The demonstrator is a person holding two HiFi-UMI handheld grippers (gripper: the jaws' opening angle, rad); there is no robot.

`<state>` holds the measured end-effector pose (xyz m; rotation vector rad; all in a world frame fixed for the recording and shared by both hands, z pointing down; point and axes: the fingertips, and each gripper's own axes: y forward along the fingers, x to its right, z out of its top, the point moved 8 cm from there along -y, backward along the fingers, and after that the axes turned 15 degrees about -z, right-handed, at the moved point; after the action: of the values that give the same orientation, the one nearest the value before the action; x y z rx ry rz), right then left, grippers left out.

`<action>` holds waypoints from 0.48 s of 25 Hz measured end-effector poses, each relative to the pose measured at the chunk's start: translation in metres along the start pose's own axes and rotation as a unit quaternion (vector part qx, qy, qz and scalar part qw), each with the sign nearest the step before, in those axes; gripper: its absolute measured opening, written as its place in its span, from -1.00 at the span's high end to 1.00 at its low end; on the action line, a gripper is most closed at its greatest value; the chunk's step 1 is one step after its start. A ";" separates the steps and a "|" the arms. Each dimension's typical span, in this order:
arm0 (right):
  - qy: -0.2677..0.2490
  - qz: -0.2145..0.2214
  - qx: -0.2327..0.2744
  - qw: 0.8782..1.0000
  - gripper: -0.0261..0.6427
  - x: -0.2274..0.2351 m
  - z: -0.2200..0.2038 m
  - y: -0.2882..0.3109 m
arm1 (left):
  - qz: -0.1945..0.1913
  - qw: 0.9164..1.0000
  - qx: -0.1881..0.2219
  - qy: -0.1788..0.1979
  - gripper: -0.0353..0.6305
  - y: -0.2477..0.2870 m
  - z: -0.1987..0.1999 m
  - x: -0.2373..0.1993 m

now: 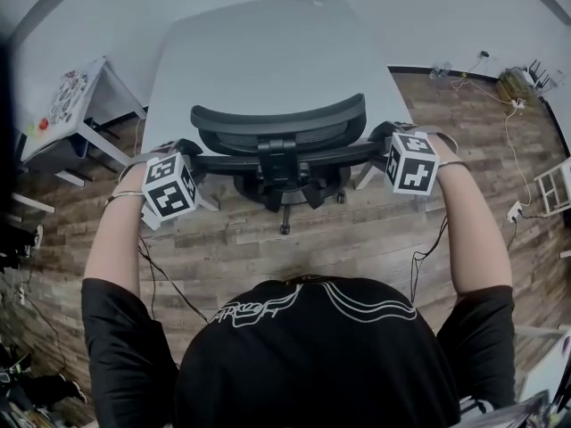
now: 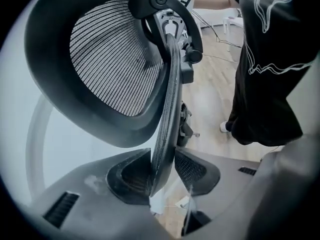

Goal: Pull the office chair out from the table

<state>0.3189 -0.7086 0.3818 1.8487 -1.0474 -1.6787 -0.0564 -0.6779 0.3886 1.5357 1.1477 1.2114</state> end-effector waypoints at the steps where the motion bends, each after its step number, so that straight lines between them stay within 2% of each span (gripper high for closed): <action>1: -0.001 0.000 -0.003 1.000 0.42 -0.001 0.000 0.000 | -0.003 1.000 -0.003 -0.002 0.45 0.000 0.000 0.000; 8: 0.013 -0.001 -0.009 1.000 0.42 -0.002 0.001 -0.002 | -0.006 1.000 -0.002 -0.016 0.45 -0.002 0.001 -0.003; 12: 0.020 0.015 -0.012 1.000 0.42 -0.003 0.001 -0.008 | -0.020 1.000 -0.010 -0.017 0.45 -0.006 0.004 -0.004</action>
<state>0.3201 -0.7012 0.3771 1.8350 -1.0296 -1.6243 -0.0538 -0.6809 0.3818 1.5056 1.1357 1.1628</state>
